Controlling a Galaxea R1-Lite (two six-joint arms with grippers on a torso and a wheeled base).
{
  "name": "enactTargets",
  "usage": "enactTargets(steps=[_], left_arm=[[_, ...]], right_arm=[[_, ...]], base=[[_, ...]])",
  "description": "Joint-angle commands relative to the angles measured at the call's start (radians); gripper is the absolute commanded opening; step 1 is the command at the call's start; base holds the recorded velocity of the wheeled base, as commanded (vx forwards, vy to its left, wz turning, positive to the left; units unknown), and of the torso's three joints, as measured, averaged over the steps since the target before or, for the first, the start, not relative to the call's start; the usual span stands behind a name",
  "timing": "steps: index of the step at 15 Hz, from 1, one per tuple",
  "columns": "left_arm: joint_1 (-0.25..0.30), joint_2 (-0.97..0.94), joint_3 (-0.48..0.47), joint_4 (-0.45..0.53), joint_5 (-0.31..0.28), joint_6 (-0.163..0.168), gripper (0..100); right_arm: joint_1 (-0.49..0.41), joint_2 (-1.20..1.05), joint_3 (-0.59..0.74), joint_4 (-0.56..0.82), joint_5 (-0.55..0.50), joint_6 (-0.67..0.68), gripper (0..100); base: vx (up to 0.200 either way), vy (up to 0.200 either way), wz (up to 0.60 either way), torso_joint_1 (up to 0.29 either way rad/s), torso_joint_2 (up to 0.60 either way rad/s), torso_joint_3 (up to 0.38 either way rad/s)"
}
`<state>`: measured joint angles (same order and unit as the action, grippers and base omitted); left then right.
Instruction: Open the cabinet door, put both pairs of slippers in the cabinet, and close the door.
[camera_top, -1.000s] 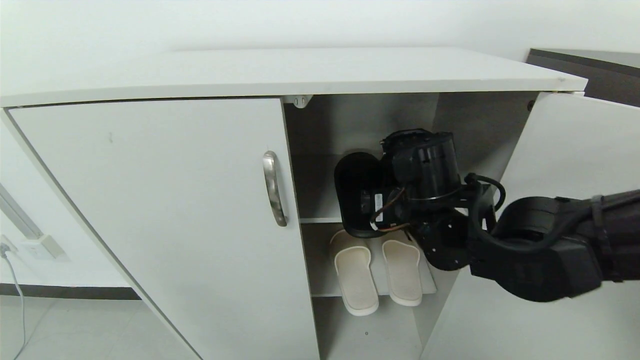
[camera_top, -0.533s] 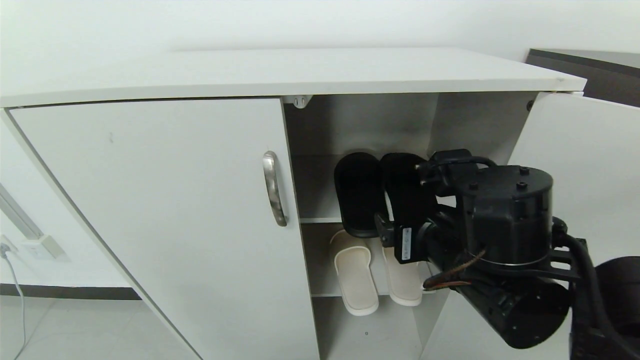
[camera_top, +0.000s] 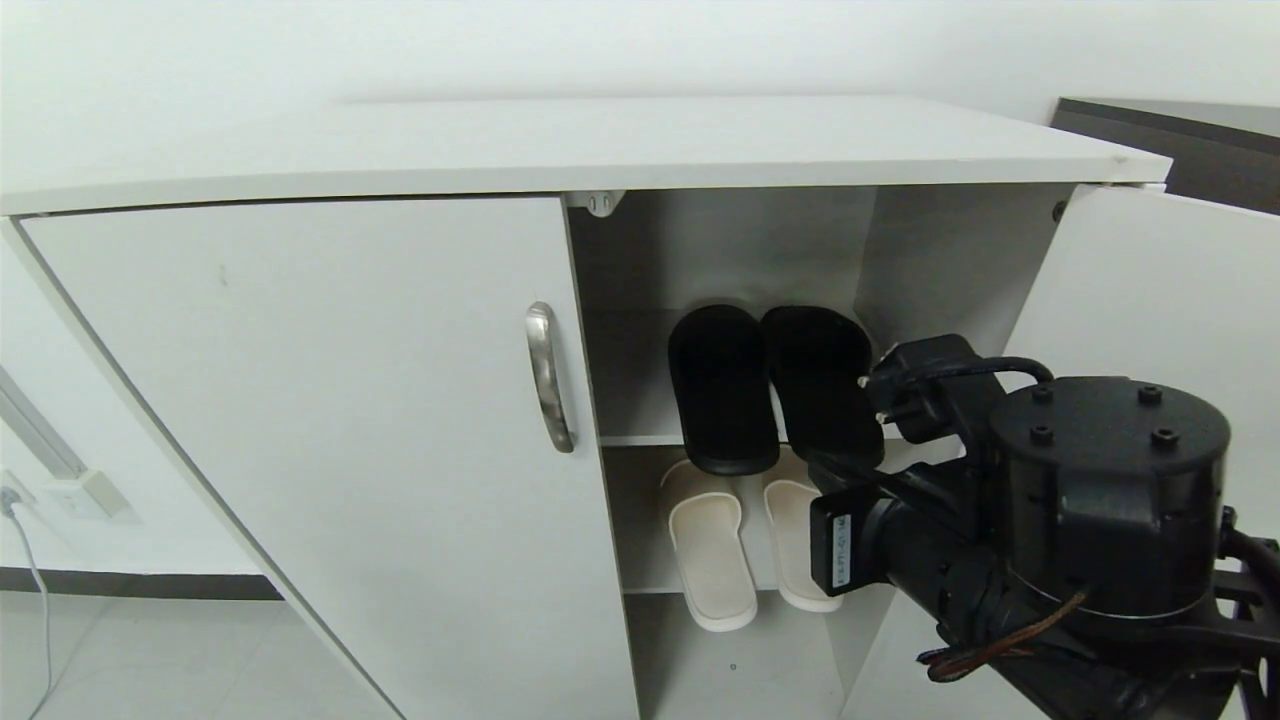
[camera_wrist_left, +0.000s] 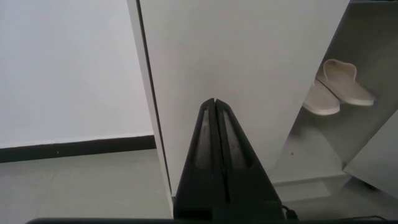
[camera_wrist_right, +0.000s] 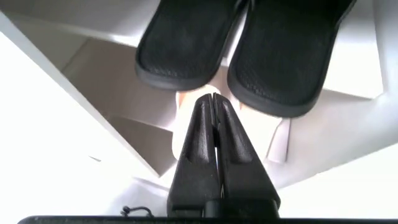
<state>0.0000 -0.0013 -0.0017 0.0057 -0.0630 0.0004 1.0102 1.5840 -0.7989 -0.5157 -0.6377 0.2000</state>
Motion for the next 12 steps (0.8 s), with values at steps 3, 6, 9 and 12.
enactTargets(steps=[3, 6, 9, 12], left_arm=[[0.0, 0.001, 0.0, 0.0, 0.0, 0.0, 0], [0.0, 0.001, 0.0, 0.0, 0.0, 0.0, 0], [0.0, 0.001, 0.0, -0.001, 0.0, 0.0, 0], [0.0, 0.001, 0.0, 0.0, 0.0, 0.0, 0]], right_arm=[[0.005, 0.016, 0.006, -0.001, -0.002, -0.004, 0], [0.005, 0.021, 0.01, -0.004, 0.0, -0.002, 0], [0.005, 0.034, 0.014, -0.024, -0.002, -0.001, 0], [0.005, 0.042, 0.018, -0.03, -0.002, -0.002, 0]], base=[[0.0, 0.0, 0.0, 0.0, 0.0, 0.0], [0.0, 0.0, 0.0, 0.0, 0.0, 0.0], [-0.2, 0.0, 0.0, 0.006, 0.0, 0.001], [-0.2, 0.0, 0.0, 0.002, 0.0, 0.006]])
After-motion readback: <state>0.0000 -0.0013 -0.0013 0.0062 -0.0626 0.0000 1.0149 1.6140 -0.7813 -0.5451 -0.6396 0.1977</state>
